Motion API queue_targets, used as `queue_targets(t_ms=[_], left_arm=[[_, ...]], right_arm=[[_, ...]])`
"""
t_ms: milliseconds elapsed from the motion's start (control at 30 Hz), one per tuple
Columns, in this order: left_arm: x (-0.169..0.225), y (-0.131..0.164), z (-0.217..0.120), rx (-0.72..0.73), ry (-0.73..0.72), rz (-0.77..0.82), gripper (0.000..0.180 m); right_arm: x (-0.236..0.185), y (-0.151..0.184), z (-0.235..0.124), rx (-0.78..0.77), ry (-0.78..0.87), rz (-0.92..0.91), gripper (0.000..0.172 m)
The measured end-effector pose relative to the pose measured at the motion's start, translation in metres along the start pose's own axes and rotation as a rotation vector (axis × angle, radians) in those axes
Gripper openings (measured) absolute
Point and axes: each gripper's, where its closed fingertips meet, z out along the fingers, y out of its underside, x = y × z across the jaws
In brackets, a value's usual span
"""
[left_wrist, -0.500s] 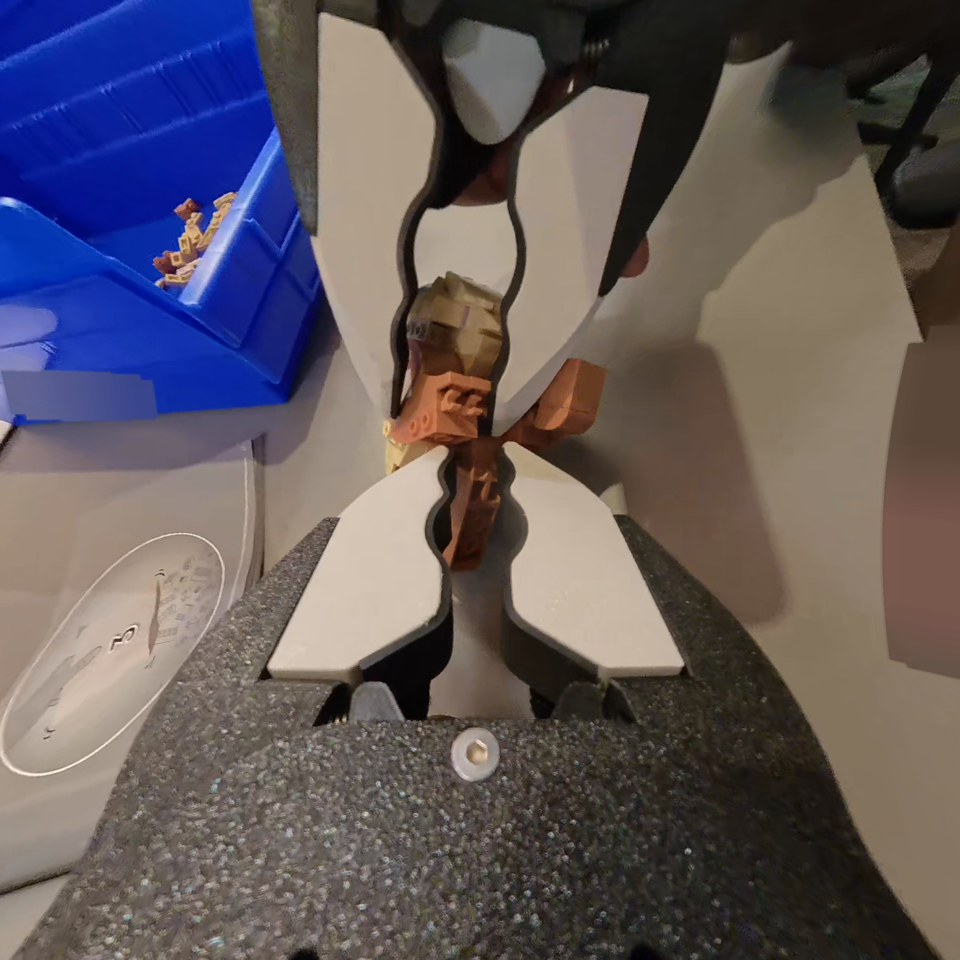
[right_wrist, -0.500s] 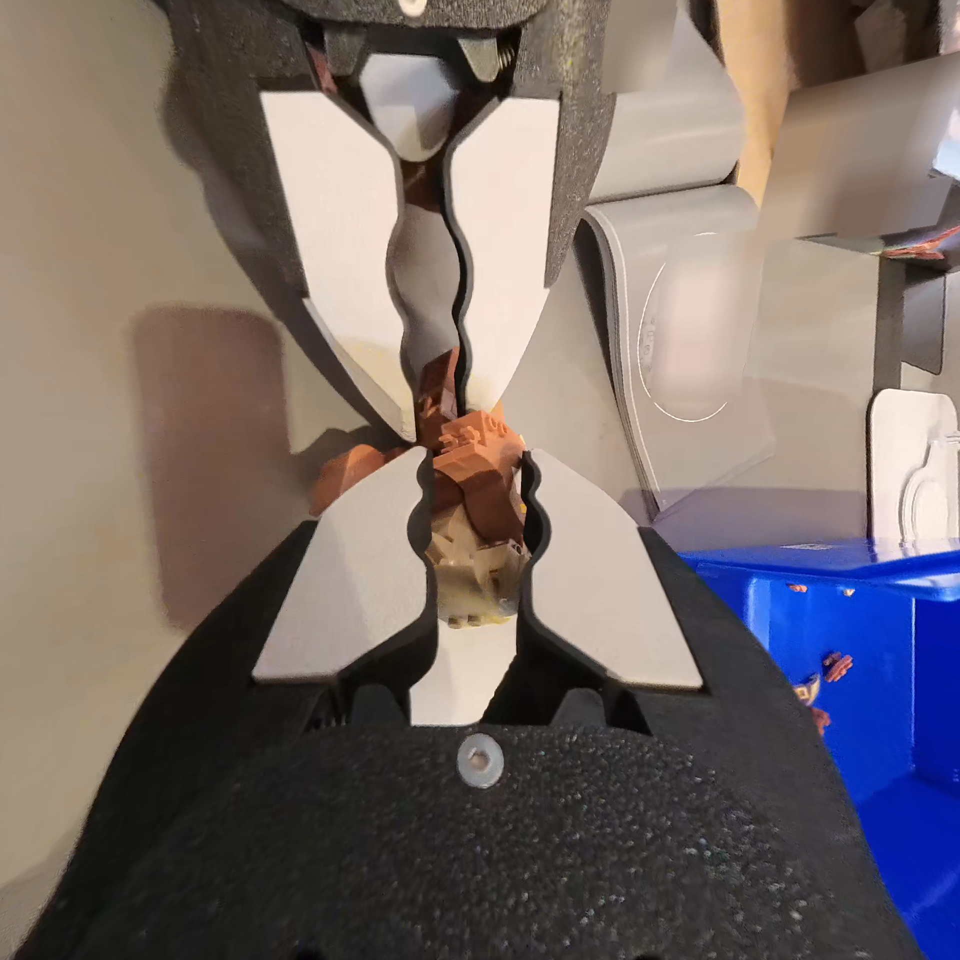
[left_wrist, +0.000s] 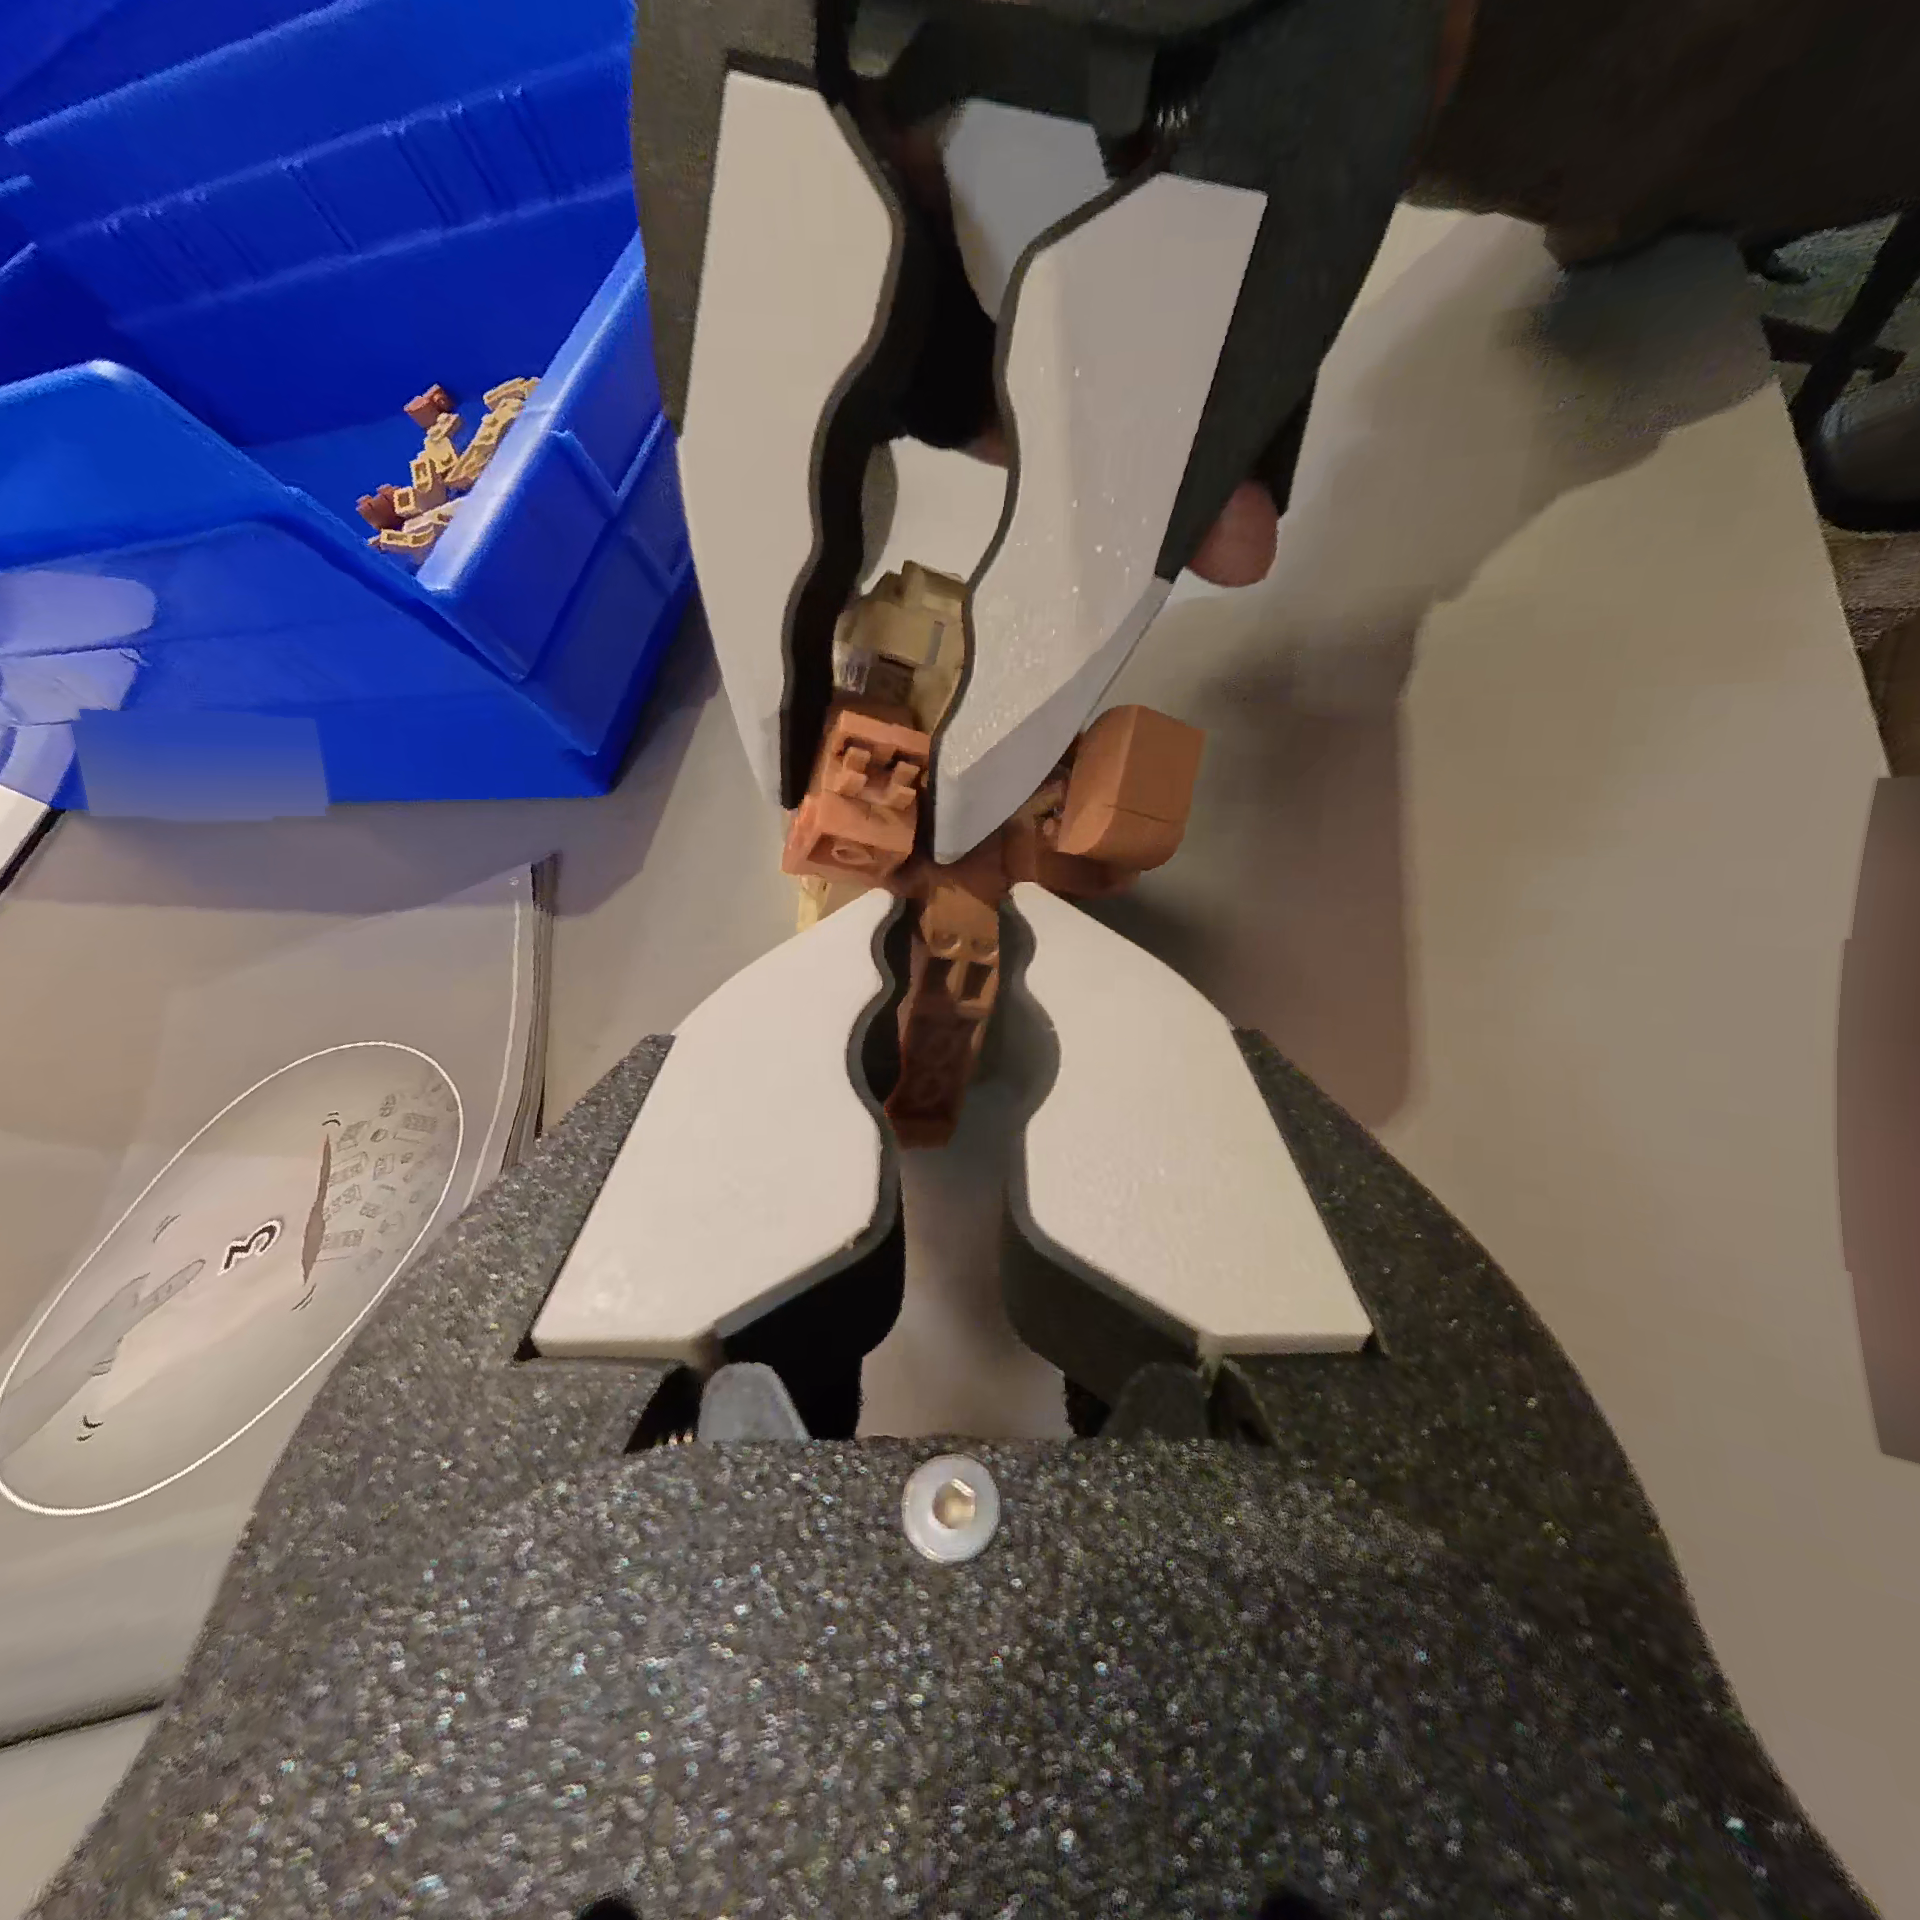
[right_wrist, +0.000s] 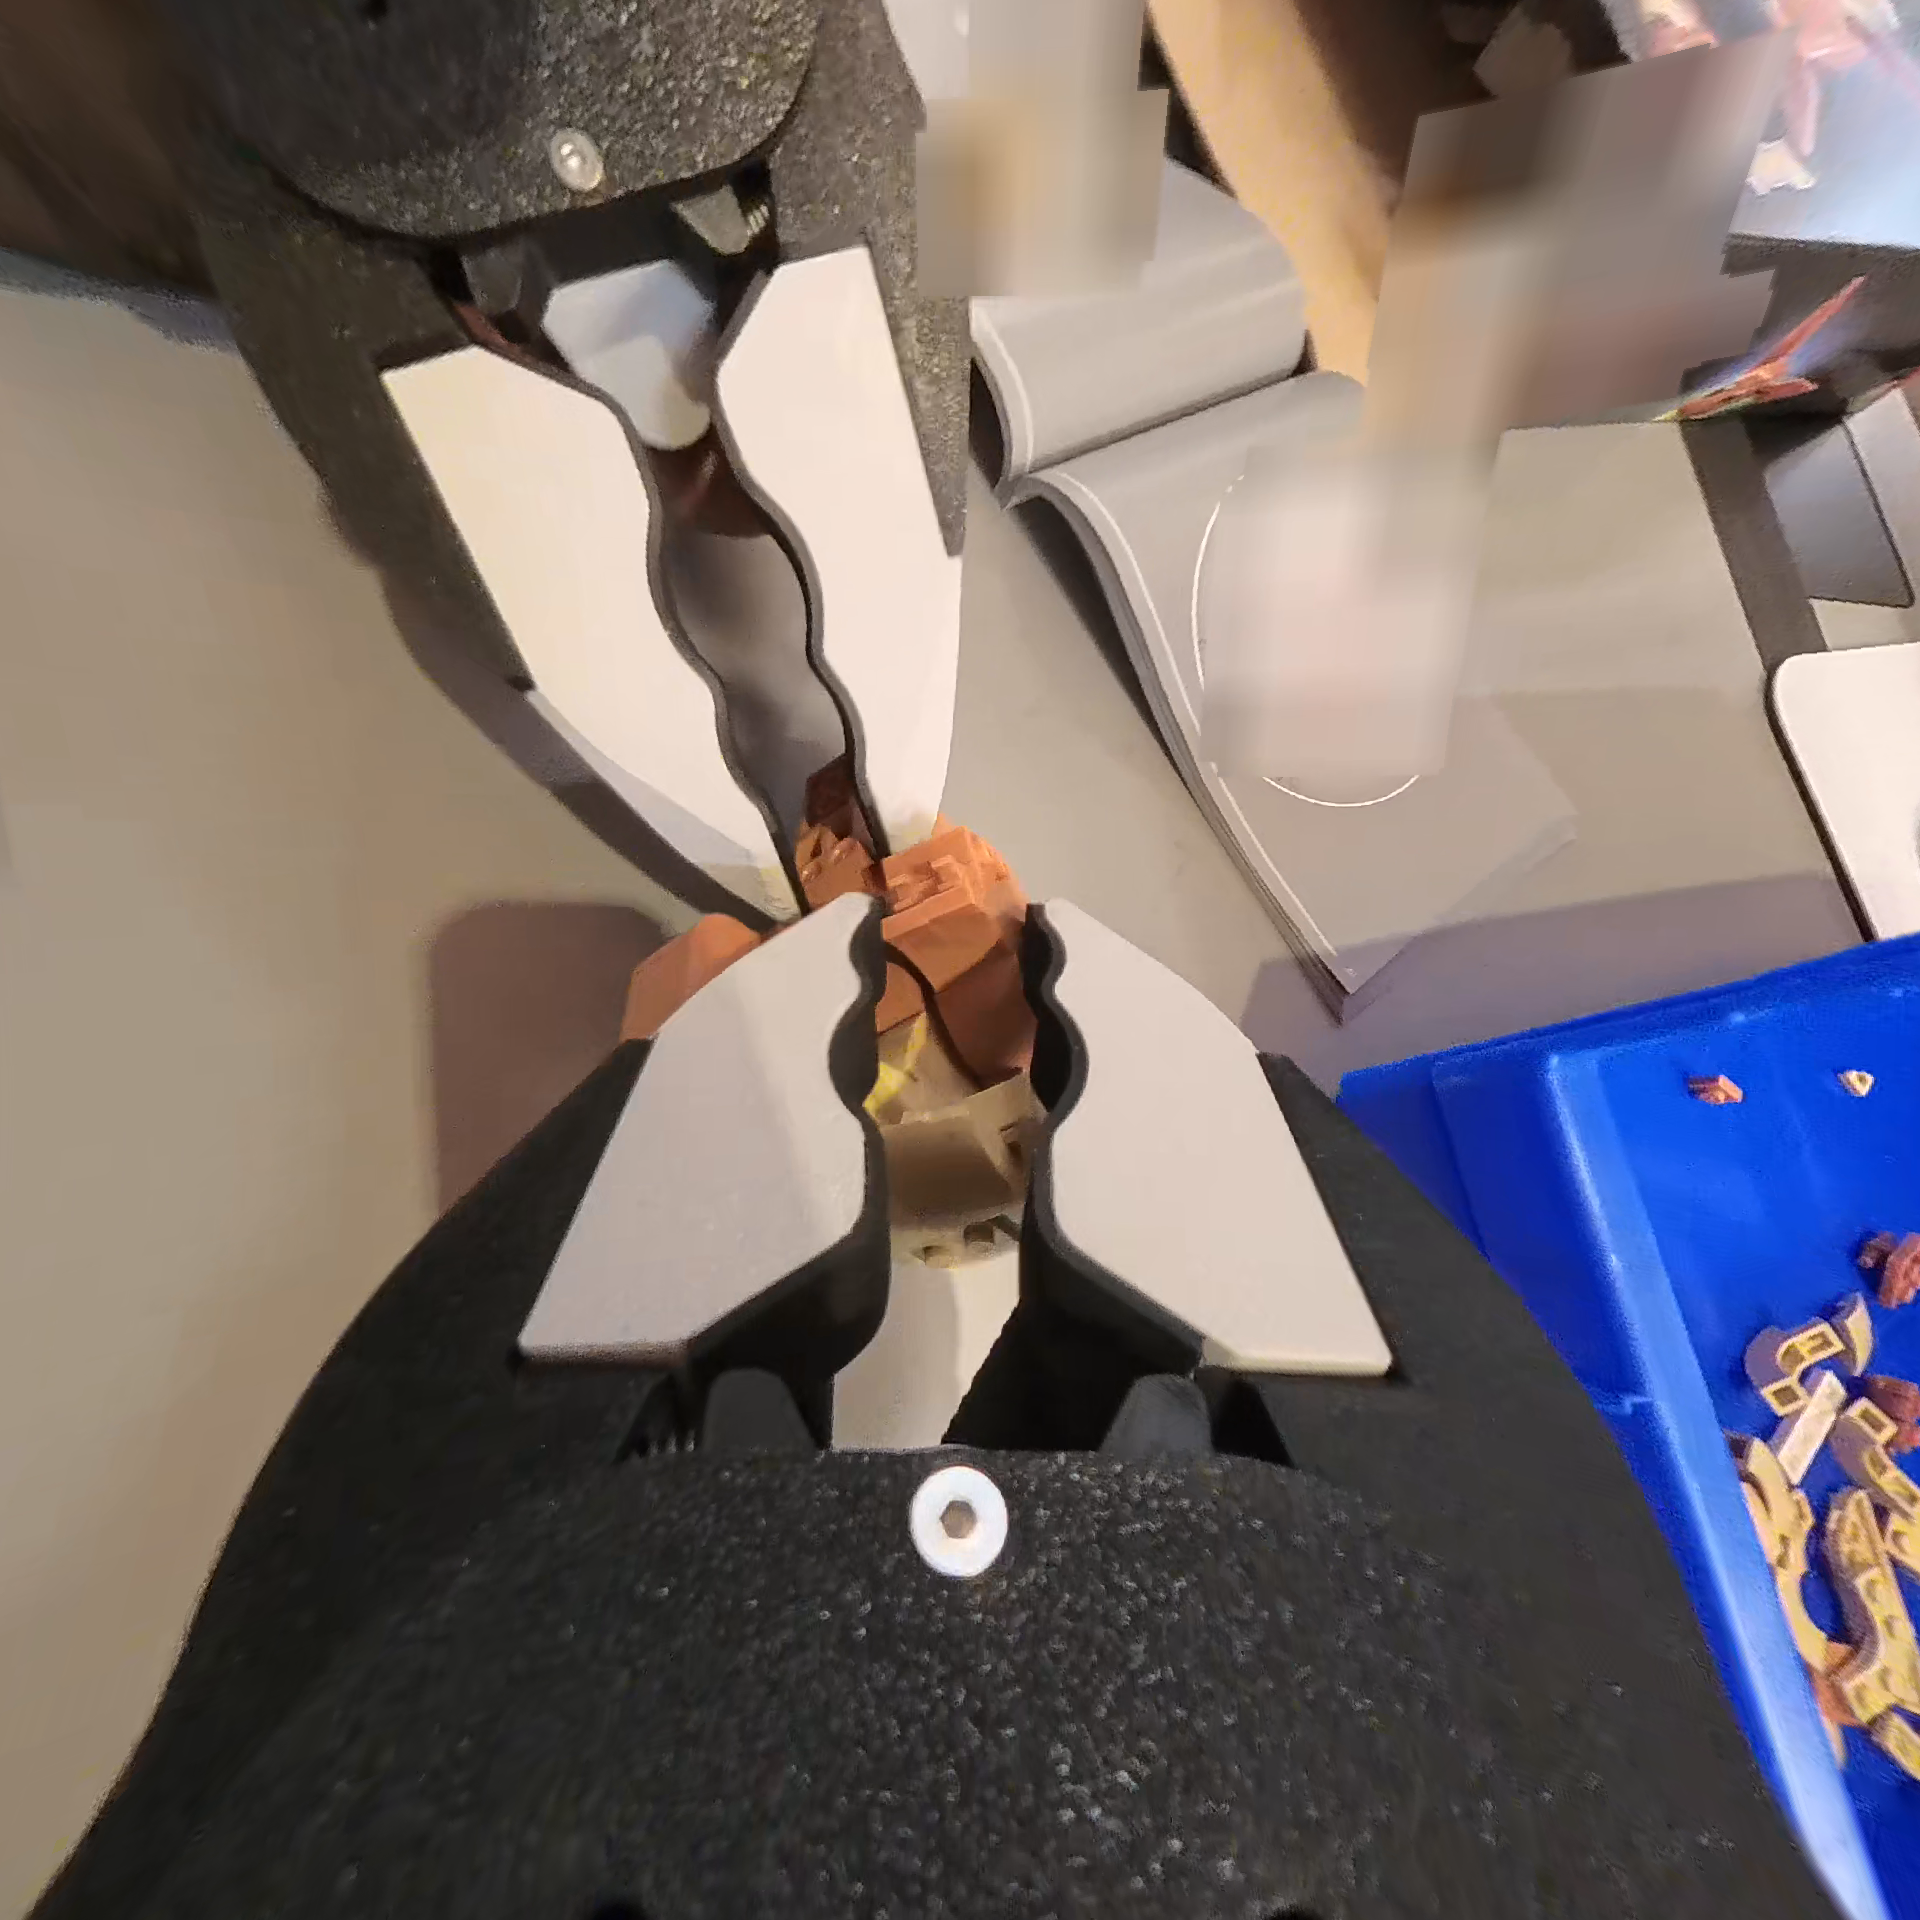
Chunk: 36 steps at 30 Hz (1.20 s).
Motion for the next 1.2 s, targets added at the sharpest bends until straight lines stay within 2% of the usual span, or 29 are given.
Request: queue_targets(t_ms=[233, 600, 700, 900, 1100, 1200], left_arm=[[-0.003, -0.002, 0.001, 0.012, -0.009, -0.015, 0.016], [-0.006, -0.002, 0.002, 0.005, -0.034, 0.002, 0.016], [-0.008, -0.002, 0.003, -0.003, -0.043, 0.013, 0.016], [-0.006, -0.001, 0.005, -0.015, -0.043, 0.038, 0.015], [-0.007, -0.003, 0.006, -0.011, -0.049, 0.037, 0.015], [-0.007, -0.003, 0.006, -0.010, -0.046, 0.036, 0.015]], right_arm=[[0.009, -0.001, -0.001, 0.116, 0.094, 0.089, 0.022], [0.017, 0.001, 0.000, 0.104, 0.201, 0.192, 0.021], [0.019, 0.001, -0.001, 0.096, 0.249, 0.164, 0.021], [0.016, 0.000, -0.004, 0.009, 0.285, -0.072, 0.020], [0.017, 0.003, -0.005, 0.034, 0.234, 0.038, 0.020], [0.017, 0.003, -0.005, 0.030, 0.243, 0.016, 0.020]])
